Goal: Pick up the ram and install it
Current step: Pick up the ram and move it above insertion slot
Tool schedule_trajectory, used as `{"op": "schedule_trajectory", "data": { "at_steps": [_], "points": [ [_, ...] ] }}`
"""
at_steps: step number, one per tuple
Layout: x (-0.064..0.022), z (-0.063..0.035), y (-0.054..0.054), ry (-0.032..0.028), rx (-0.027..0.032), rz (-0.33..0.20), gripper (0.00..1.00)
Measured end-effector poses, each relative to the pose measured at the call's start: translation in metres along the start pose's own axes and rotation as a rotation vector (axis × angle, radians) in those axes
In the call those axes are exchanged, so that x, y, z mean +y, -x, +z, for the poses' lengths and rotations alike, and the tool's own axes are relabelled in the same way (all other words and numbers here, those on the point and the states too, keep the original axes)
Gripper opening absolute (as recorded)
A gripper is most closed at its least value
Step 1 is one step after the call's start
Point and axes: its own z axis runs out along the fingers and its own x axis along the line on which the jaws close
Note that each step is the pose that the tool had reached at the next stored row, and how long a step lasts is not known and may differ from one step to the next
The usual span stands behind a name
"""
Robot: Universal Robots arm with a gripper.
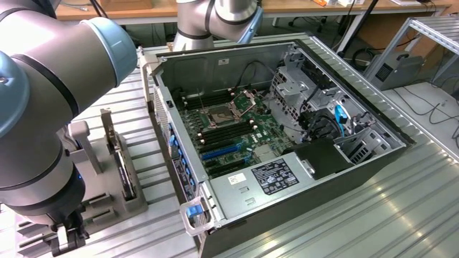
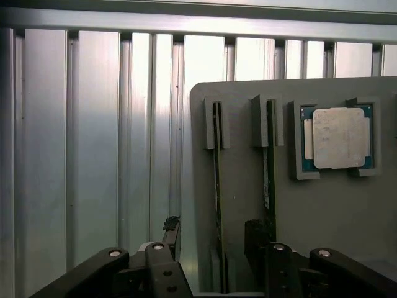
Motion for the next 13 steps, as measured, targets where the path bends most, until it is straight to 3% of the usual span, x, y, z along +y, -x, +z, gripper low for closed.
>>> {"op": "schedule_trajectory", "data": {
  "at_steps": [2,5,13],
  "points": [
    [0.0,0.0001,0.0,0.0,0.0,0.0,0.53],
    [0.0,0.0002,0.0,-0.0001,-0.0001,0.0,0.39],
    [-0.0004,0.0071,0.005,0.0,0.0,0.0,0.39]
  ]
}}
